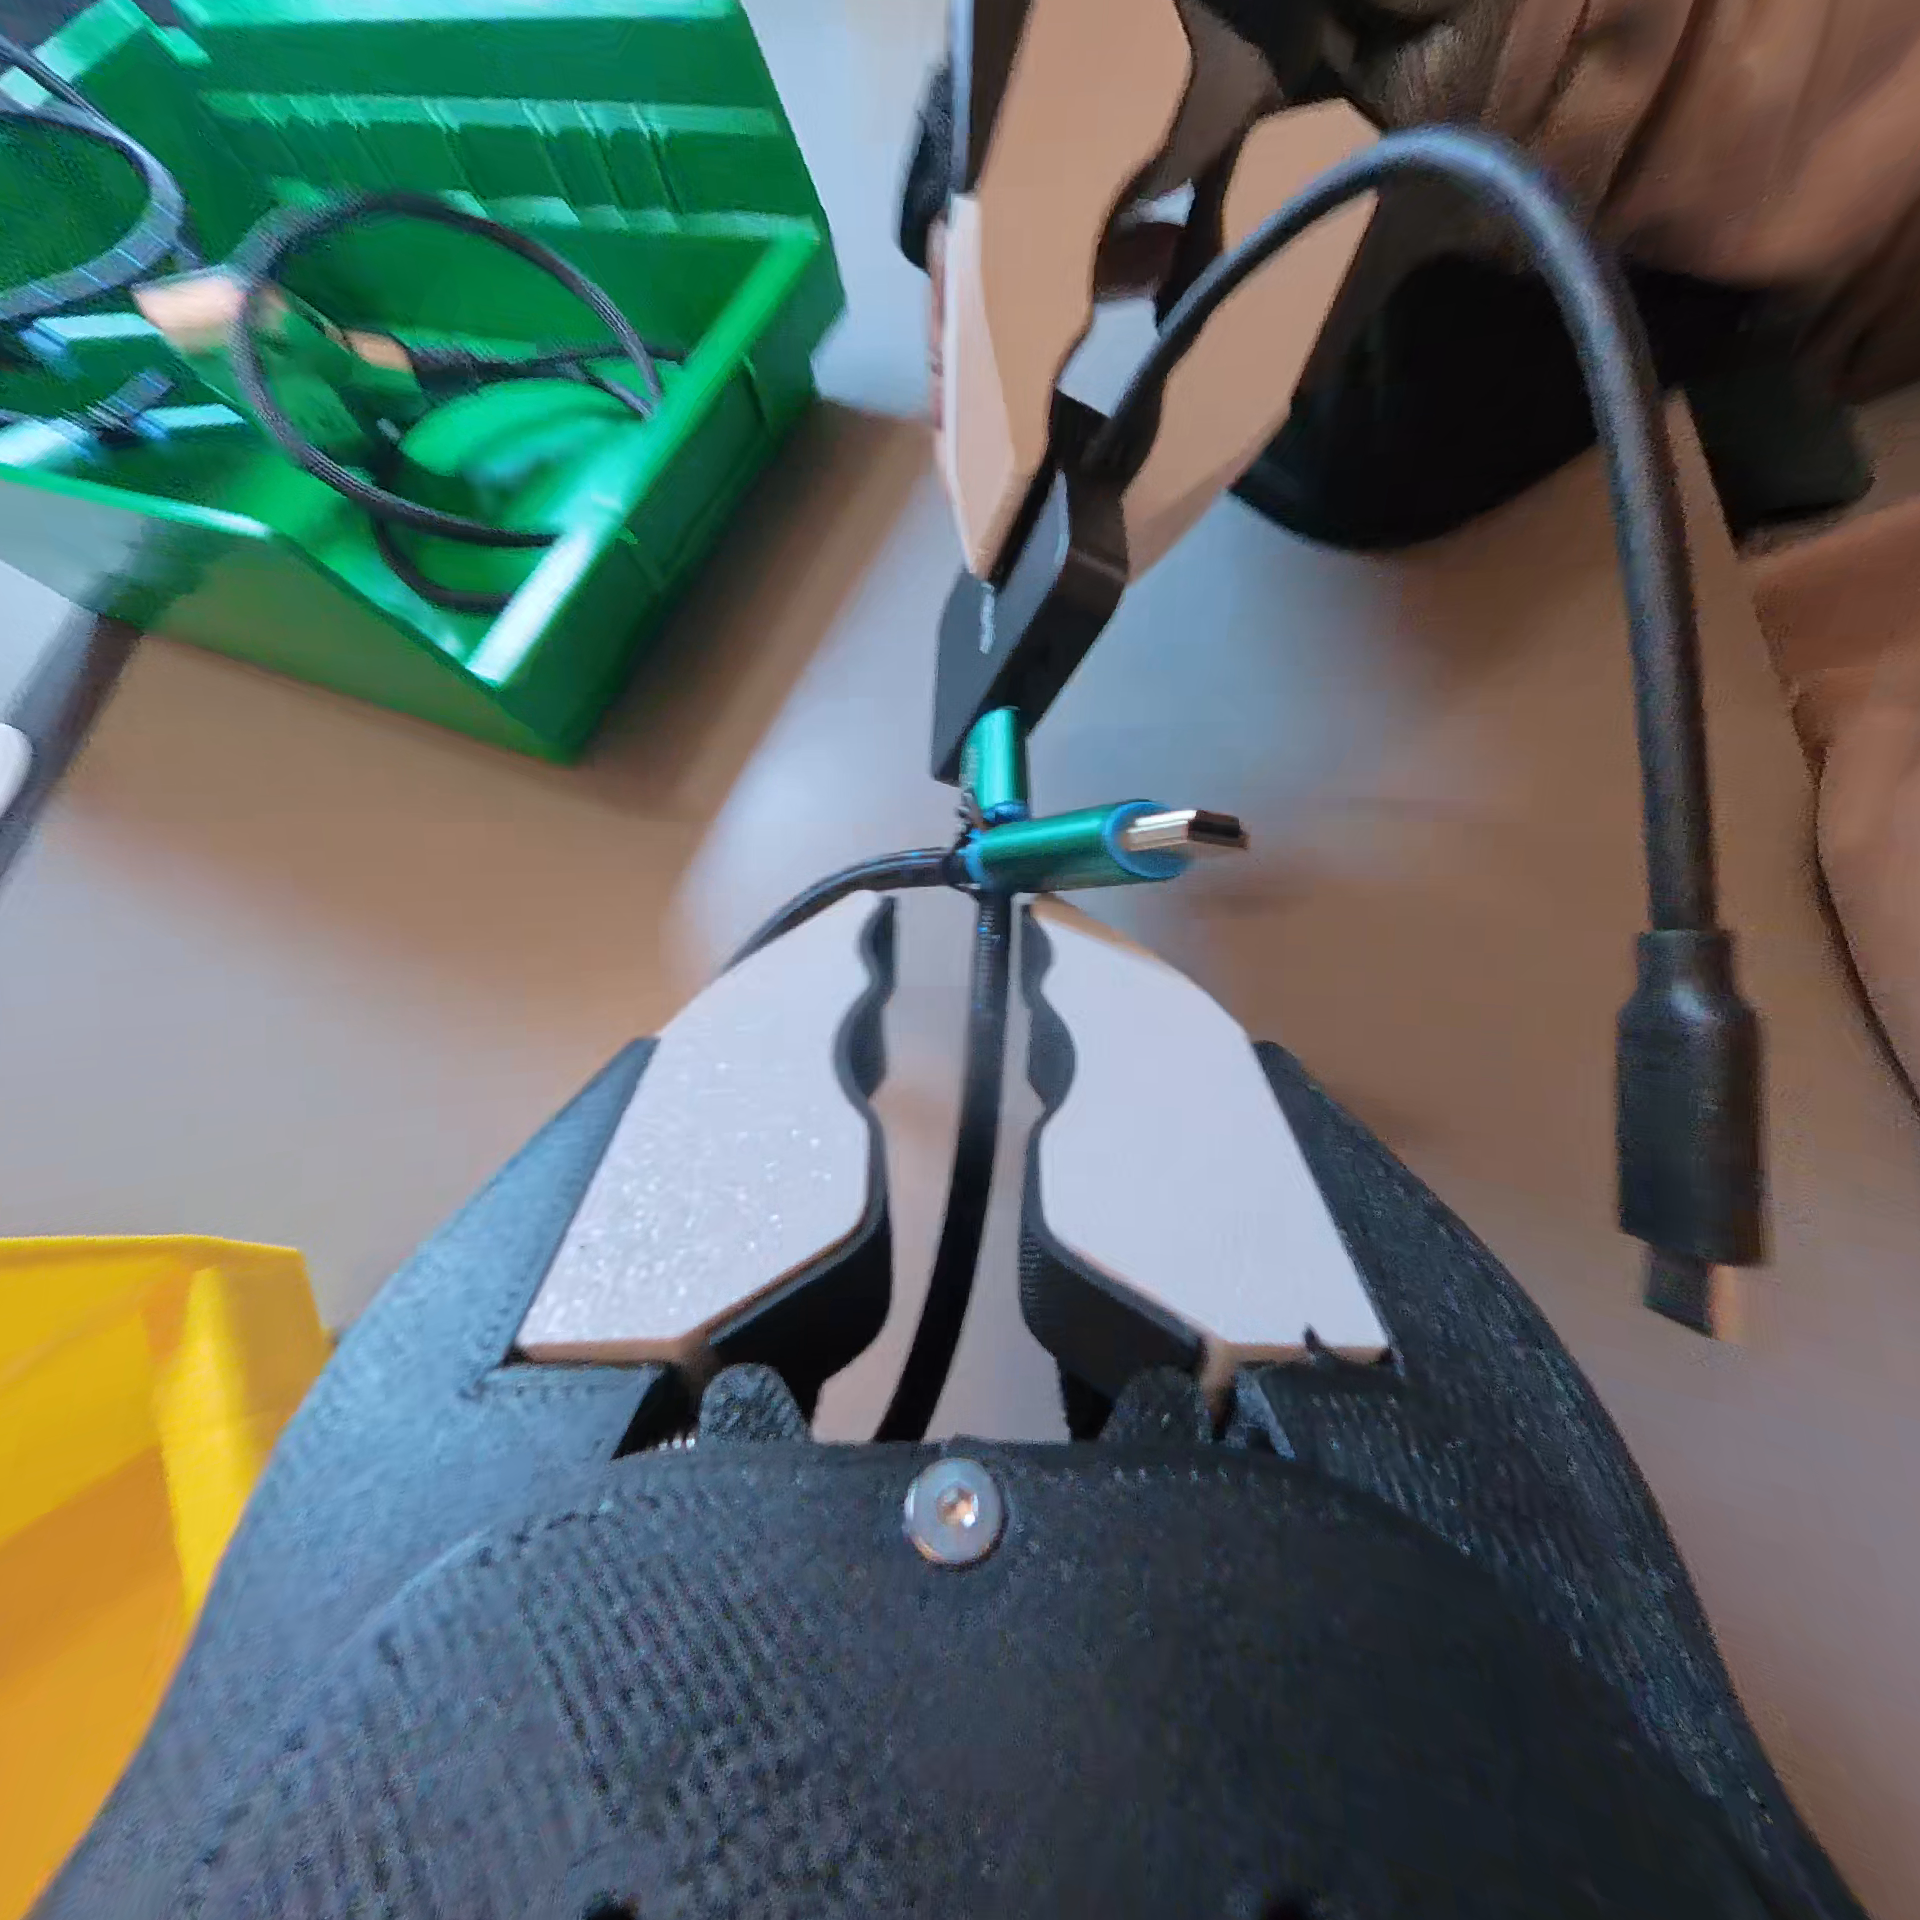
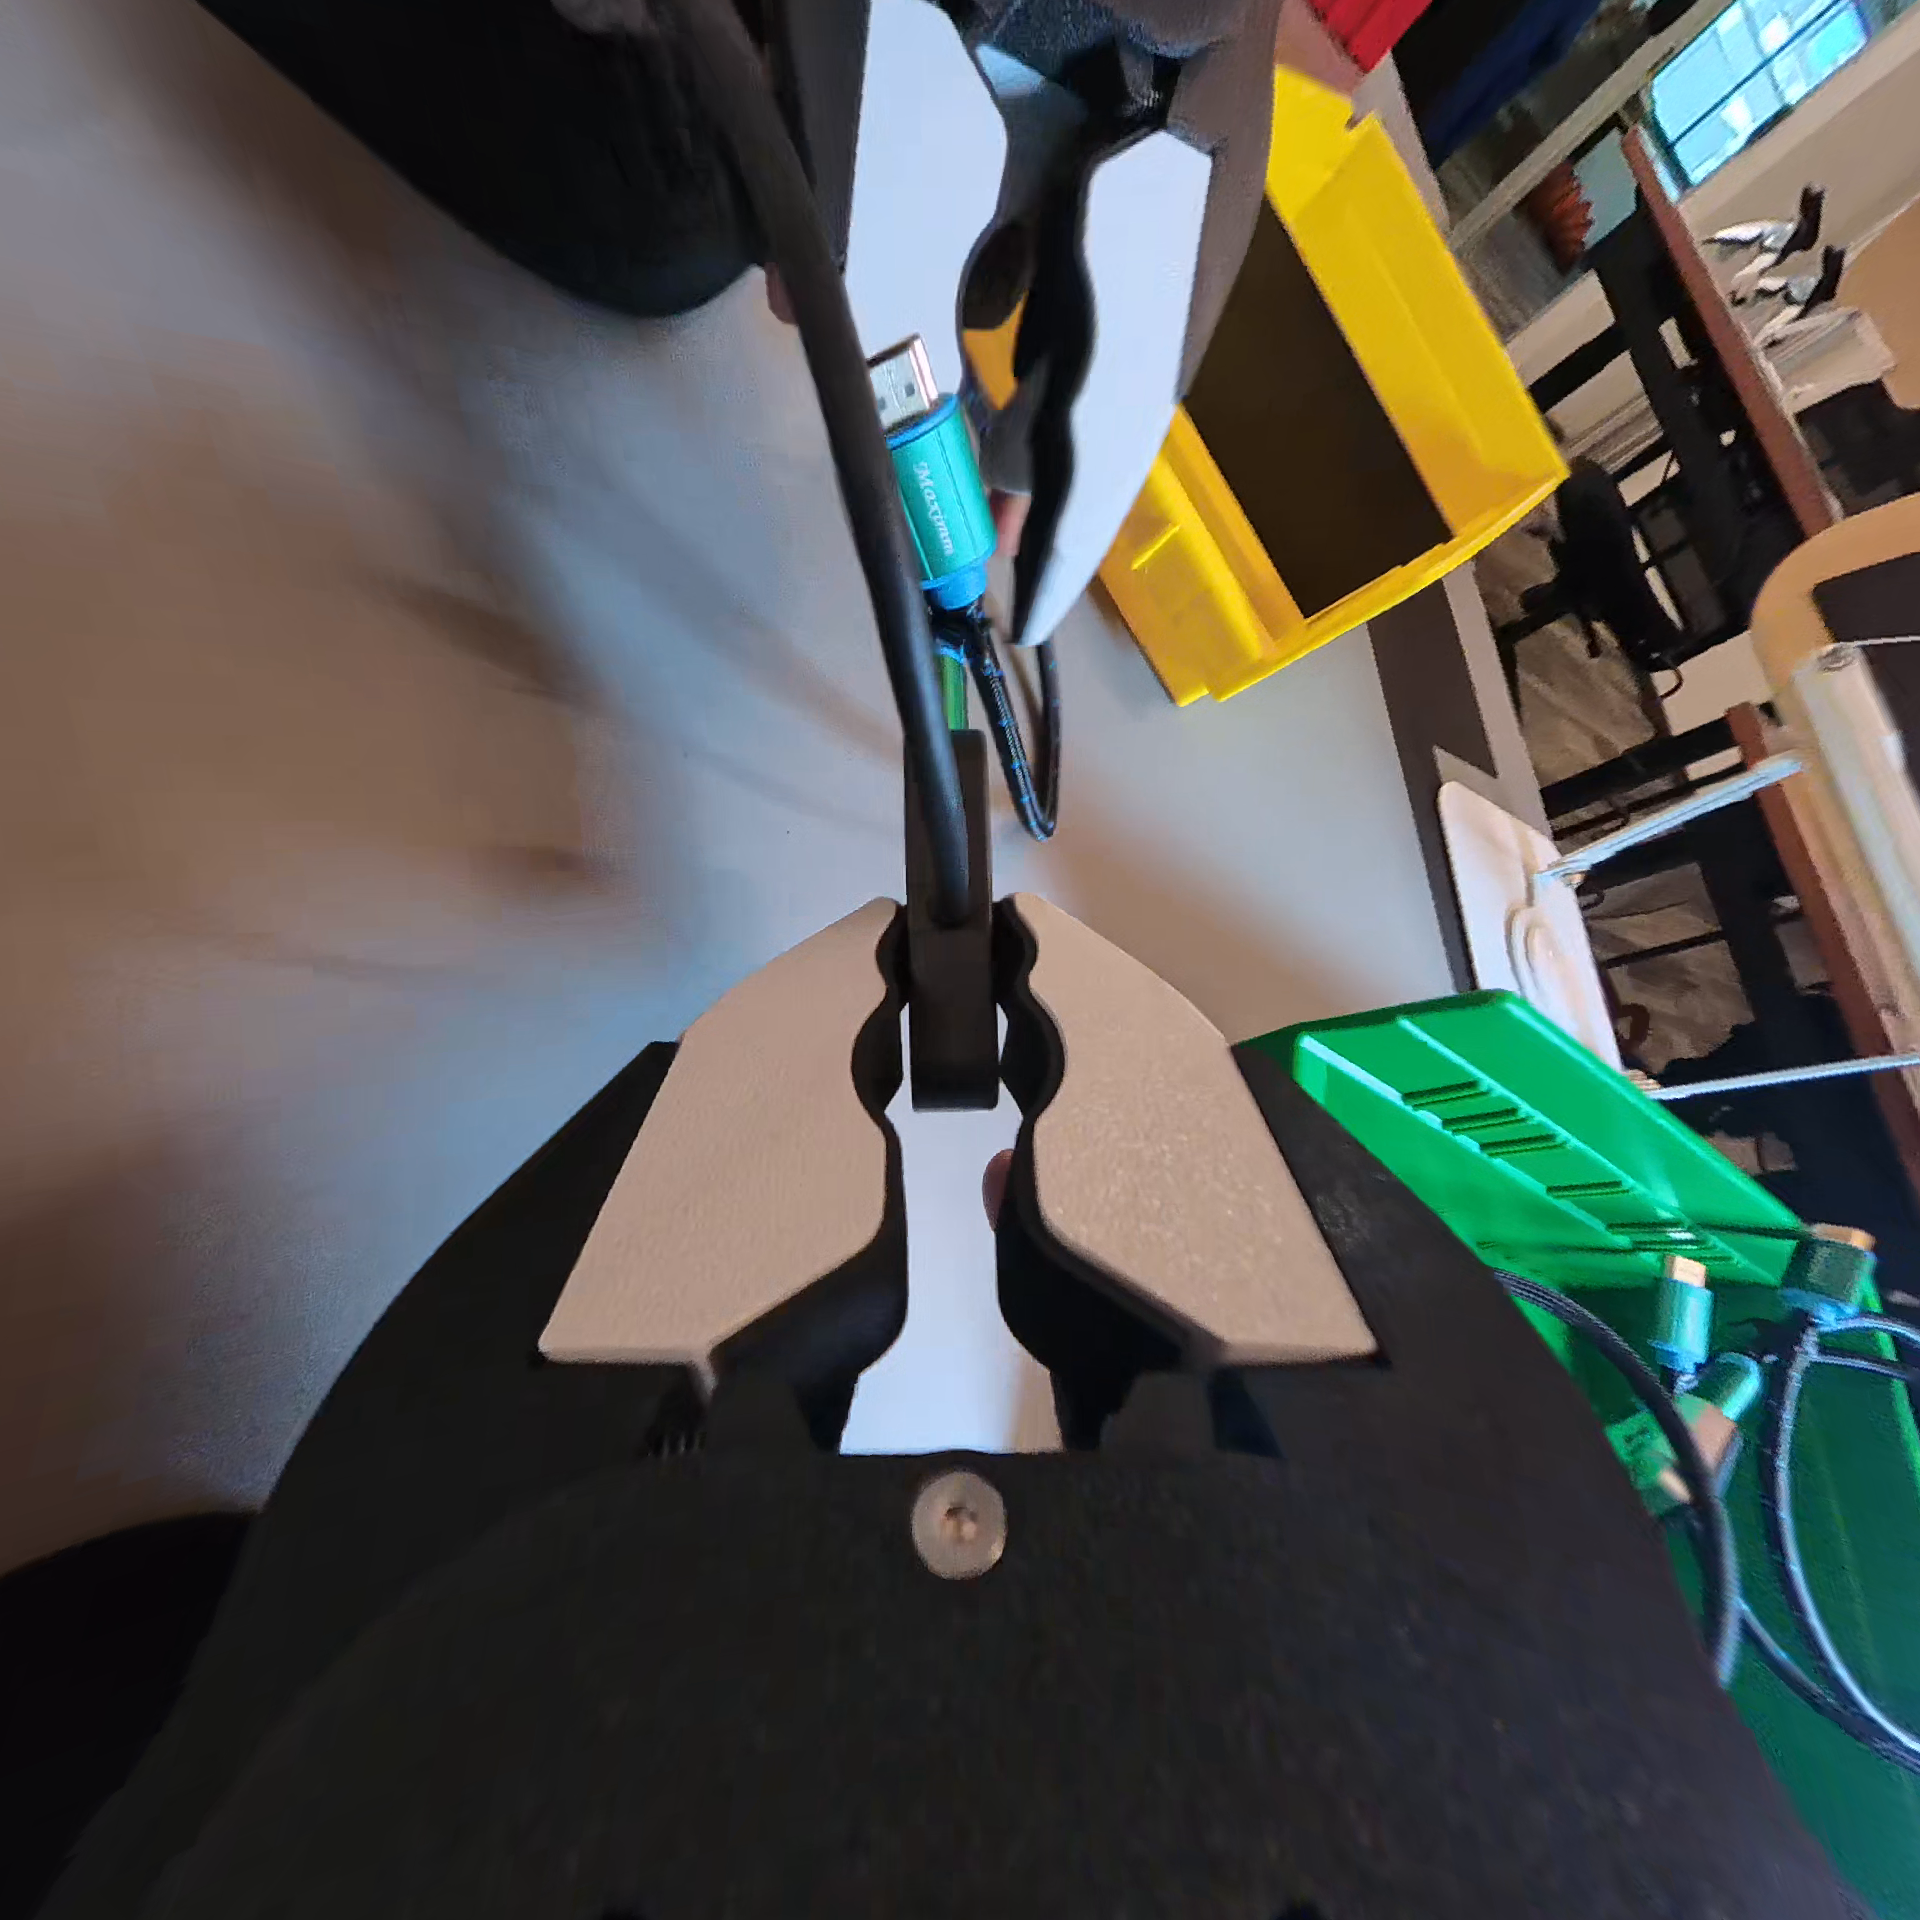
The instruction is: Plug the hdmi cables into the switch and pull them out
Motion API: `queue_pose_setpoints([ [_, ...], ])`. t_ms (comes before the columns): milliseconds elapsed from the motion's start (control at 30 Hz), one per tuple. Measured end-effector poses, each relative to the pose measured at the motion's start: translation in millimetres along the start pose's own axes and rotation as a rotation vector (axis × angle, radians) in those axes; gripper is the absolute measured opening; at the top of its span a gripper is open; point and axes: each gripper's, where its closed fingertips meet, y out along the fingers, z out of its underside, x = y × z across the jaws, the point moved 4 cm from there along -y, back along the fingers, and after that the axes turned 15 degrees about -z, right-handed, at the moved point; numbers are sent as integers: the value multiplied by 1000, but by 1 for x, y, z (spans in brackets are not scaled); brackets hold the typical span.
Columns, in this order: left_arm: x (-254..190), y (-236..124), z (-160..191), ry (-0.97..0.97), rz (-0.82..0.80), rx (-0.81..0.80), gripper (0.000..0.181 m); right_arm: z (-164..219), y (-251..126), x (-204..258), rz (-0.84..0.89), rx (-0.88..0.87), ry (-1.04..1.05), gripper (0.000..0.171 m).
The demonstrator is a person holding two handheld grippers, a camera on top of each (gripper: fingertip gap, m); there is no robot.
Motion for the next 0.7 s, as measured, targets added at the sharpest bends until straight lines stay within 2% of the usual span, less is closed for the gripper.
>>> queue_pose_setpoints([
  [33,6,-5,-6,-25,-22,-49,32,-3,-7,-2,7,-22,4,14],
  [167,51,-49,-36,-181,-200,-338,41,-7,-62,-29,142,-111,69,14],
  [267,90,-88,-41,-324,-342,-519,36,-10,-125,-66,354,-151,111,14],
  [333,104,-100,-34,-412,-360,-566,36,-12,-158,-92,509,-83,79,15],
  [400,109,-99,-23,-453,-364,-567,35,-4,-176,-120,654,99,12,14],
  [467,108,-91,-12,-450,-367,-526,35,8,-177,-145,705,249,-51,14],
  [533,104,-85,-8,-423,-366,-489,35,32,-163,-166,692,386,-95,14],
  [633,100,-81,-7,-370,-382,-463,36,99,-118,-178,510,691,-100,15],
  [700,99,-82,-6,-329,-410,-437,37,128,-87,-168,370,767,-89,24],
])
